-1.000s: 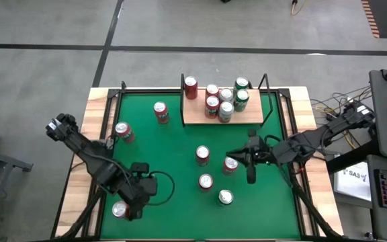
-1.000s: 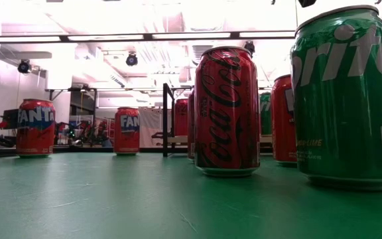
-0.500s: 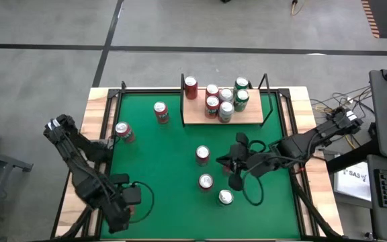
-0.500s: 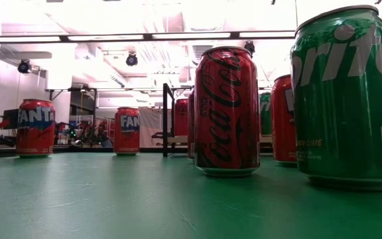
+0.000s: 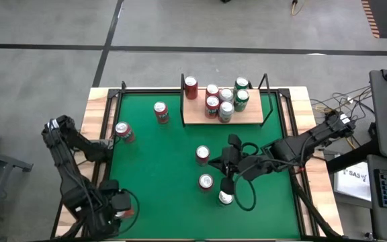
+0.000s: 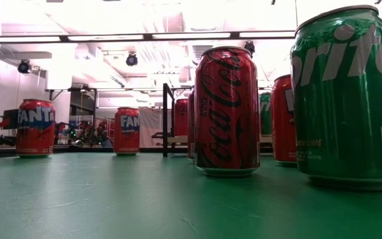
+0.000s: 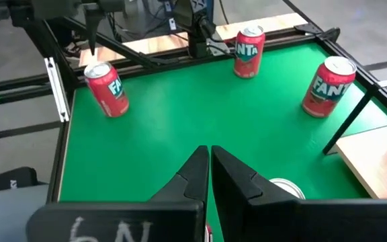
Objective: Place canned beverage on shelf
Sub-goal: Put the red soda can on the shelf
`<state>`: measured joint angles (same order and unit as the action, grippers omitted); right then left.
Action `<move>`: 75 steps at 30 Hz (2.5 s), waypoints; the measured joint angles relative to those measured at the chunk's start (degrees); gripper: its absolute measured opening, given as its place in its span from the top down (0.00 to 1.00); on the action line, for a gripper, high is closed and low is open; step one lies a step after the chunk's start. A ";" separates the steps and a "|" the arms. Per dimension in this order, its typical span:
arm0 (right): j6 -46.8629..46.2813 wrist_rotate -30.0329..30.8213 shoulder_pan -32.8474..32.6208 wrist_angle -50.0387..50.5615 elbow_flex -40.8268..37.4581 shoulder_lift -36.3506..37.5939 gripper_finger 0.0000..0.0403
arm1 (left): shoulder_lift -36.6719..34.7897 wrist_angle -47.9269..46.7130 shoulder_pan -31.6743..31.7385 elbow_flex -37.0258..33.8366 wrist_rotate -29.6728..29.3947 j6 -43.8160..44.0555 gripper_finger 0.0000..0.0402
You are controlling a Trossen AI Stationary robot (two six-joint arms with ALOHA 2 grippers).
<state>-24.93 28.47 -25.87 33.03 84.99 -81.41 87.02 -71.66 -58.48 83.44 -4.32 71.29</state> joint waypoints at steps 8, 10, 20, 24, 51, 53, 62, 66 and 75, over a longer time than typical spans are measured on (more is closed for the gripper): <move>-0.13 0.02 0.00 0.70 -0.38 -0.15 0.98 | 0.95 -0.19 -3.30 -0.97 -2.73 1.40 0.25; -0.13 0.00 0.00 0.73 -0.39 -0.15 0.98 | 2.14 -0.22 -3.73 -0.98 -3.15 0.79 0.25; -0.10 0.02 0.00 0.86 -0.42 -0.15 0.98 | 7.70 -4.05 -4.26 -0.98 -0.67 -0.22 0.24; -0.36 0.02 0.00 0.88 -0.47 -0.15 0.98 | 8.50 -5.25 -4.40 -0.98 -0.66 -0.16 0.24; -0.63 0.01 -0.02 1.16 -0.68 -0.15 0.98 | 8.55 -5.18 -4.40 -2.65 -2.67 1.89 0.25; -0.61 0.01 -0.02 1.17 -0.68 -0.15 0.98 | 8.54 -4.58 -4.40 -3.48 -2.66 2.08 0.25; -0.62 0.00 -0.02 1.17 -0.68 -0.15 0.98 | 8.35 -1.79 -4.40 -6.27 -2.69 2.46 0.25; -0.61 0.00 -0.02 1.17 -0.74 -0.15 0.98 | 8.21 -0.71 -4.40 -7.09 -2.77 2.83 0.25; -0.61 0.00 -0.02 1.25 -0.92 -0.15 0.98 | 8.28 0.89 -4.40 -7.82 -3.67 3.58 0.24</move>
<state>-25.54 28.47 -25.89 34.27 84.07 -81.56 95.31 -70.77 -62.87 75.61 -7.99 74.87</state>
